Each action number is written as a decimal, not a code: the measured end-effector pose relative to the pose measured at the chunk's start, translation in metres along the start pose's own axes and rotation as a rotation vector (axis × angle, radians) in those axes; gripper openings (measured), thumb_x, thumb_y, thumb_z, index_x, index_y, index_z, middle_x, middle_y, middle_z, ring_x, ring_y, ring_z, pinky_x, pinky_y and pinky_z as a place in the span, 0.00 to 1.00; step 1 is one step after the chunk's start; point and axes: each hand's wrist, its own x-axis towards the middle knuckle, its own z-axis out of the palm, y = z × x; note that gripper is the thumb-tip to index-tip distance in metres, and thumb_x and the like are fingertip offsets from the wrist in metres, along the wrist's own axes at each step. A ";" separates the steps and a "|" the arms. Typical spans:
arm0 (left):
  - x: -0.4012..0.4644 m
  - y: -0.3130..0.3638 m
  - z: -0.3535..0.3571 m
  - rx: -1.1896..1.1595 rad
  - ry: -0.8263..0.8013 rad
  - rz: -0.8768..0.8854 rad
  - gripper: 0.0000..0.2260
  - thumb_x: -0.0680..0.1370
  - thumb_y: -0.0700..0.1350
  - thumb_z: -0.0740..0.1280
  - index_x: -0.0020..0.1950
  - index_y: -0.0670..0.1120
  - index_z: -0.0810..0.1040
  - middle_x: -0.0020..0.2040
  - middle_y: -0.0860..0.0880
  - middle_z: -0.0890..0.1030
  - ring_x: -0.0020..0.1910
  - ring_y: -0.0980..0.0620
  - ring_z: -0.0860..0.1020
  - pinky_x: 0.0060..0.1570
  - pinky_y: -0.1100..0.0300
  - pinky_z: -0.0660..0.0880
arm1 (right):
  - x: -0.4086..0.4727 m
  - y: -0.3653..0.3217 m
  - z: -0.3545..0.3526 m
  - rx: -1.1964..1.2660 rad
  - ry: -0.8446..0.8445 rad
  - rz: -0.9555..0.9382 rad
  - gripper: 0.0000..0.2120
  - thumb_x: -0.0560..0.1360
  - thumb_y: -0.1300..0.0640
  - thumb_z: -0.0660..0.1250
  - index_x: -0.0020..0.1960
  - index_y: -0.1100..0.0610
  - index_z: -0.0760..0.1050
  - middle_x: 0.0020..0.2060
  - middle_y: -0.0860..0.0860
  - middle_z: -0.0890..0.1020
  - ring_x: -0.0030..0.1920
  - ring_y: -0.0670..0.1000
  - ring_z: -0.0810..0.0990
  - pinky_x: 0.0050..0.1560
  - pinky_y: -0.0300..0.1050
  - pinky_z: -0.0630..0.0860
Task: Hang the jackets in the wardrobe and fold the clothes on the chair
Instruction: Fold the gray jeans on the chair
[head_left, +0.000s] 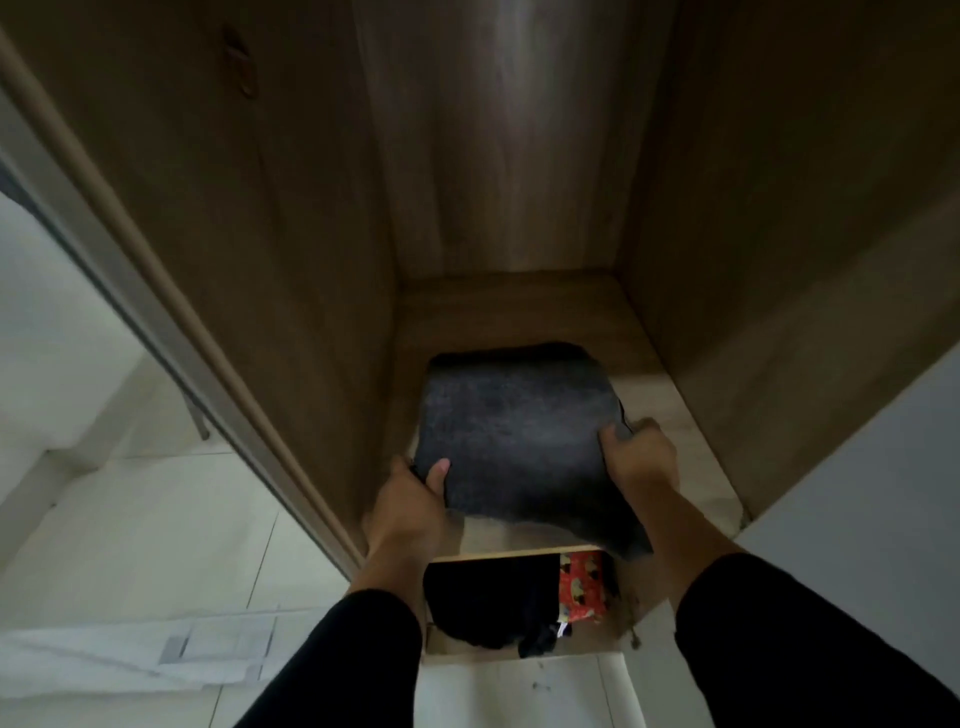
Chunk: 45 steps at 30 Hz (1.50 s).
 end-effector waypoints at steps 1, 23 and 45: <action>0.010 0.006 0.004 0.012 -0.007 -0.022 0.20 0.80 0.58 0.57 0.60 0.43 0.69 0.59 0.39 0.77 0.59 0.38 0.75 0.53 0.52 0.69 | 0.011 -0.006 0.001 0.019 0.017 -0.027 0.17 0.79 0.52 0.60 0.62 0.63 0.70 0.56 0.63 0.78 0.55 0.63 0.77 0.47 0.47 0.71; 0.022 0.030 0.046 0.707 -0.274 0.383 0.29 0.81 0.56 0.47 0.78 0.51 0.38 0.77 0.54 0.34 0.76 0.52 0.36 0.73 0.41 0.46 | -0.002 0.030 0.046 -0.768 -0.183 -0.577 0.32 0.75 0.46 0.32 0.78 0.53 0.47 0.77 0.59 0.50 0.77 0.58 0.49 0.75 0.53 0.44; 0.152 0.118 0.042 0.720 -0.321 0.353 0.31 0.80 0.51 0.55 0.78 0.51 0.42 0.78 0.53 0.40 0.77 0.50 0.41 0.73 0.45 0.43 | 0.135 -0.061 0.056 -0.732 -0.273 -0.540 0.29 0.81 0.53 0.53 0.78 0.47 0.45 0.77 0.54 0.51 0.77 0.56 0.50 0.75 0.54 0.54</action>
